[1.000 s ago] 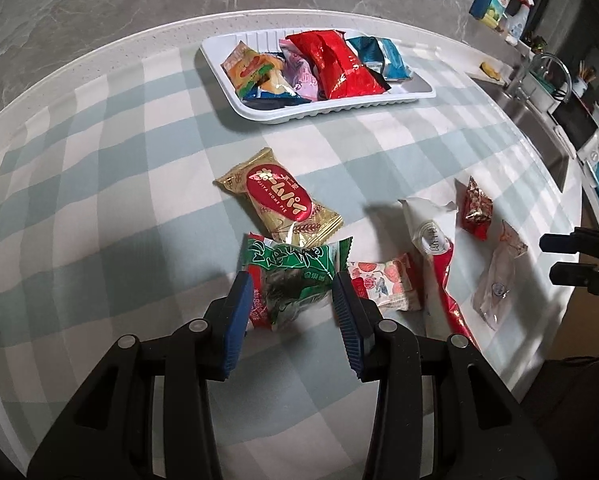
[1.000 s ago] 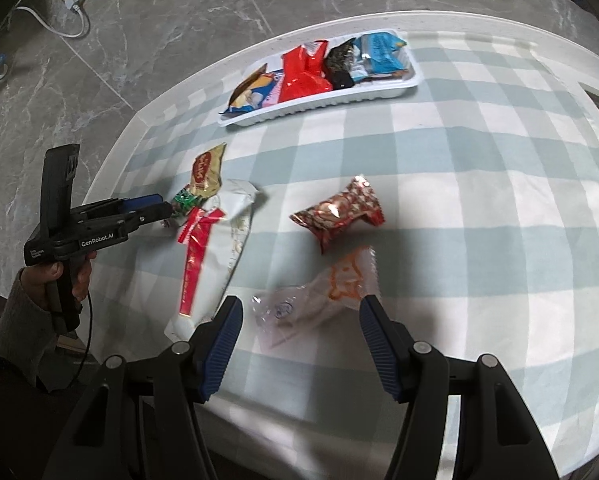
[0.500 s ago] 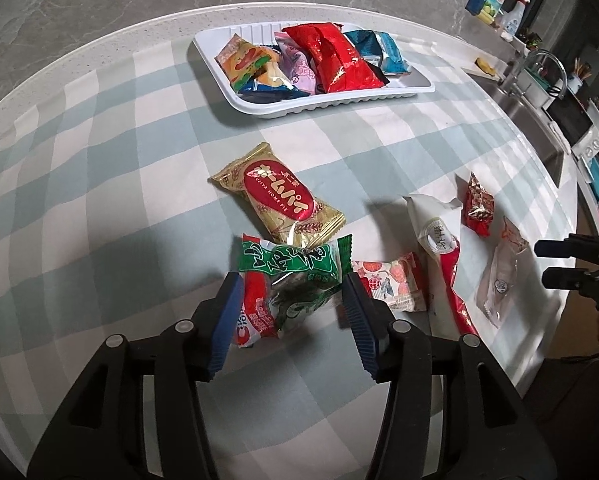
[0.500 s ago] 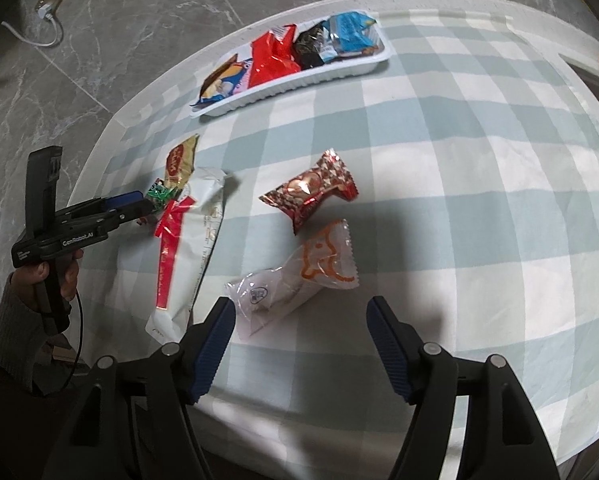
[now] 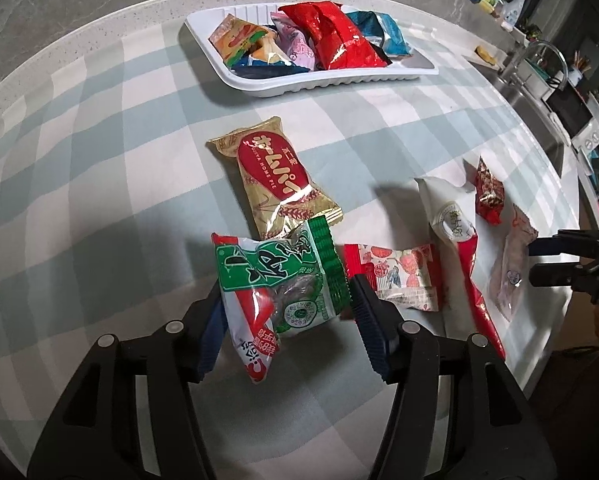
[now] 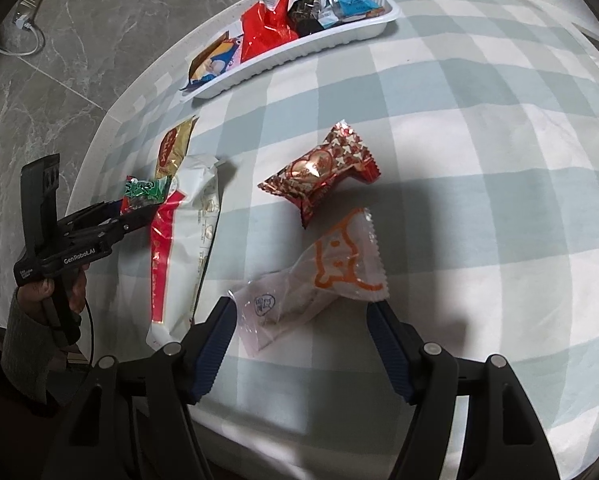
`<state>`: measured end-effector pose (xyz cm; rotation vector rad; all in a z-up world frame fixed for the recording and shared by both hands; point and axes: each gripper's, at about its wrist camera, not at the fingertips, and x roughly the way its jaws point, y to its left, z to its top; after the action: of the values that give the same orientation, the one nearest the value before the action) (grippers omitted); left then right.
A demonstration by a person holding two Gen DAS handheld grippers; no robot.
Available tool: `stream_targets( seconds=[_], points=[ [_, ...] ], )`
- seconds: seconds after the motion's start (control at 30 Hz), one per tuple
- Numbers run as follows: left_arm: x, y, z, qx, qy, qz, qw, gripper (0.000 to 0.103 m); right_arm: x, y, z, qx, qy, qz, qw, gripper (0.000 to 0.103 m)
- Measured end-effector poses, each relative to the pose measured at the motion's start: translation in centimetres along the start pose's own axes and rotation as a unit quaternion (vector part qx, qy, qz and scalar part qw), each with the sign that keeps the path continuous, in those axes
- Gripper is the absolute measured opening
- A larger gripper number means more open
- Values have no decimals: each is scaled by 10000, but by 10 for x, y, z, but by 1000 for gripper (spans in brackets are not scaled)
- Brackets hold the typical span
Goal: Organize snacks
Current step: 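Grasp the green-and-white packet with the left tool while the right tool grasps the clear orange-print bag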
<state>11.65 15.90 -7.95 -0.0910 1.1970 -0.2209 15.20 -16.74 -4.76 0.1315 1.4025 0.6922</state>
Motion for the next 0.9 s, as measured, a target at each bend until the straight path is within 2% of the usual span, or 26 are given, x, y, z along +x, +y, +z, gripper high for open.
stream_targets(
  seconds=[0.17,0.23,0.3,0.37,0.4,0.57,0.67,0.9],
  points=[
    [0,2,1,-29,-44,-38,10000,56,4,4,6,33,12,-9,10000,66],
    [0,2,1,-18,-70,-30,10000,56,6,6,9,-1,41,-19,10000,57],
    [0,1,1,-15,-99,12,9999,49,9,11,9,-107,81,-81,9999,42],
    [-1,4,0,-69,-125,27,9999,42,12,15,10,-206,134,-83,9997,35],
    [-2,6,0,-160,-138,20,9998,38,13,16,10,-241,140,-63,9996,27],
    [-5,14,-2,-349,-209,12,9992,31,13,17,12,-300,125,33,9995,25],
    [-9,17,-4,-433,-240,14,9988,31,9,14,12,-222,77,202,9995,21],
    [-24,24,-8,-645,-372,-89,9972,31,-3,8,14,-96,-25,491,9987,21]
  ],
)
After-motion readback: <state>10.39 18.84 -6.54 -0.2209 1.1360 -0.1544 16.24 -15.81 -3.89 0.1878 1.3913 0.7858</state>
